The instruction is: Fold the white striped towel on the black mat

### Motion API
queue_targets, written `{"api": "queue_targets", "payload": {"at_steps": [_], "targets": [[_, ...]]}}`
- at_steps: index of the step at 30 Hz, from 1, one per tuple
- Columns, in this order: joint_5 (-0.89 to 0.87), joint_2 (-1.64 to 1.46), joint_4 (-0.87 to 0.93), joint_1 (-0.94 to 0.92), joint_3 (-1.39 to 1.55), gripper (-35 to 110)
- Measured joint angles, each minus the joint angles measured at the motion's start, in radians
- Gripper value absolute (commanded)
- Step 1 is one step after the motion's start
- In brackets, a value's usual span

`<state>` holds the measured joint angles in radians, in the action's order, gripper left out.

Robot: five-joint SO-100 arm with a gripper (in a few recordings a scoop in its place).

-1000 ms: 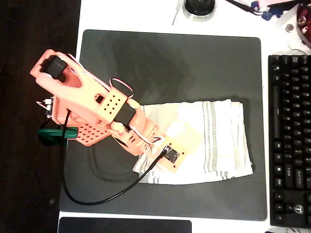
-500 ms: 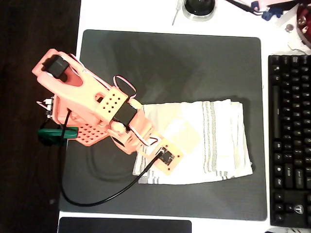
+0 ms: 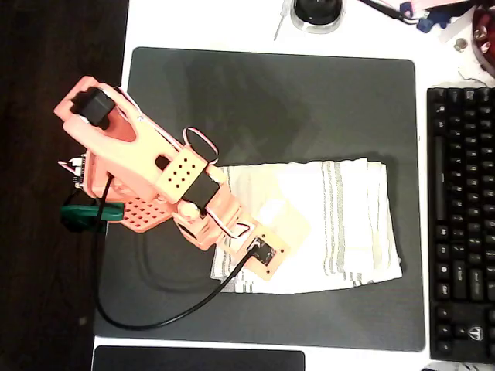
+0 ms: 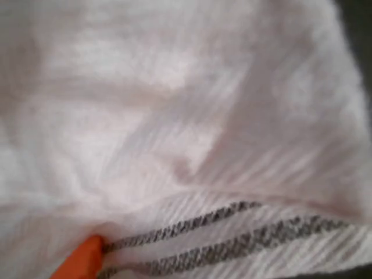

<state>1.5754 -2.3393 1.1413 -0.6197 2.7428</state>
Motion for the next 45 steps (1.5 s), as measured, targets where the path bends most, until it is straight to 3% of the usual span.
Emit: {"api": "queue_targets", "payload": {"at_steps": [8,19,31,45], "targets": [[-0.041,0.031,-0.104,0.046,0.052,19],[-0.103,0.032,-0.126,0.13,0.054,0],[-0.112,-0.041,0.227,0.051,-0.141,0],[-0.308,0.048,0.407,0.275,-0.65,0]]}}
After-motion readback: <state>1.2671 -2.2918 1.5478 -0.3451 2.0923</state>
